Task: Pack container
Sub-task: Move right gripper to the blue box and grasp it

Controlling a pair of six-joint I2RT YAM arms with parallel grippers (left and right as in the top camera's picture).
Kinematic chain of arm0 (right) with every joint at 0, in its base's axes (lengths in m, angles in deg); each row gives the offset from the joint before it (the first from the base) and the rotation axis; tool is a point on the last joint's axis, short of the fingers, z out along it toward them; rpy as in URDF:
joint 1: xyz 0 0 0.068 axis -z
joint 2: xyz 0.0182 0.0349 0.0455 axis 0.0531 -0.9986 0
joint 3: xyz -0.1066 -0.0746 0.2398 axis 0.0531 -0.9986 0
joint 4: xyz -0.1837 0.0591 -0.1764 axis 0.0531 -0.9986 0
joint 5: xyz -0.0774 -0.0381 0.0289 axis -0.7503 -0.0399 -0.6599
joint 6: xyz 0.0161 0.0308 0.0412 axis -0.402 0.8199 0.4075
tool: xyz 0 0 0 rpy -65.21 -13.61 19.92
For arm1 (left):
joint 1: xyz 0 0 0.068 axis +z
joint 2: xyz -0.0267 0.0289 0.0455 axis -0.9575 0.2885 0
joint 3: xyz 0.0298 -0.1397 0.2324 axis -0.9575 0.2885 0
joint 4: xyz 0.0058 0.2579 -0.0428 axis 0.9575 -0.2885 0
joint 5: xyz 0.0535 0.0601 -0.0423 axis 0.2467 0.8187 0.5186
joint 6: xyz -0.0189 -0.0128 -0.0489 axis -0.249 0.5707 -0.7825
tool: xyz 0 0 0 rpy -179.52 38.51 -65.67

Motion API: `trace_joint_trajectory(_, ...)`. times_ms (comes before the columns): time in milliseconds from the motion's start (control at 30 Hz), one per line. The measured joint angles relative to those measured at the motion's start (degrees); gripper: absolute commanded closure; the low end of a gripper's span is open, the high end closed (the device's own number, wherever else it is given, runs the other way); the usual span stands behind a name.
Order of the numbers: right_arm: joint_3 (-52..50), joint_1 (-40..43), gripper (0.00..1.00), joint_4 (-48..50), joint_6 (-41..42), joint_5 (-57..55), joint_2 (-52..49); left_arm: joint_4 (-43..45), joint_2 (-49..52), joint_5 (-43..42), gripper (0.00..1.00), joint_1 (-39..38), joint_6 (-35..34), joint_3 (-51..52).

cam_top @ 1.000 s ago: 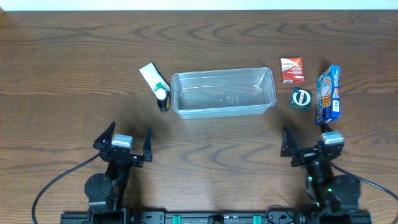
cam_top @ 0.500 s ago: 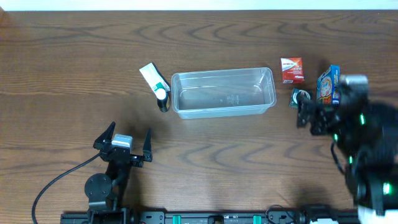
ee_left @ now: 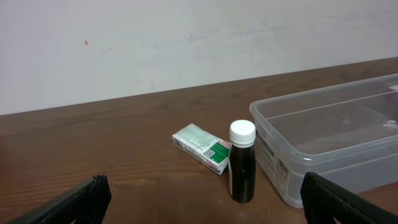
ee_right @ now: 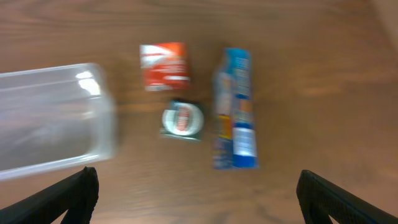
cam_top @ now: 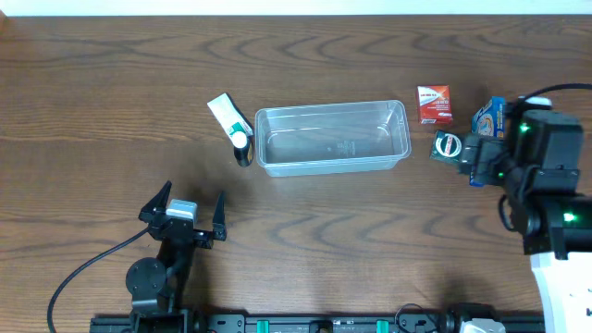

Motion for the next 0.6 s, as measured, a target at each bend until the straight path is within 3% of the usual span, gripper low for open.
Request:
trace_joint_trajectory(200, 0.4, 9.2, 0.01, -0.6, 0.1, 2.5, -4.2, 0.0, 0.0, 0.0, 0.02, 0.0, 0.0, 0.0)
trace_joint_trajectory(433, 0.5, 15.5, 0.08, 2.7, -0.6, 6.6, -12.3, 0.0, 0.0, 0.0, 0.02, 0.0, 0.0, 0.0)
trace_joint_trajectory(500, 0.5, 16.0, 0.13, 4.7, -1.4, 7.2, -13.9, 0.0, 0.0, 0.0, 0.02, 0.0, 0.0, 0.0)
trace_joint_trajectory(600, 0.5, 16.1, 0.32, 6.6, -3.9, 8.3, -15.9, 0.0, 0.0, 0.0, 0.02, 0.0, 0.0, 0.0)
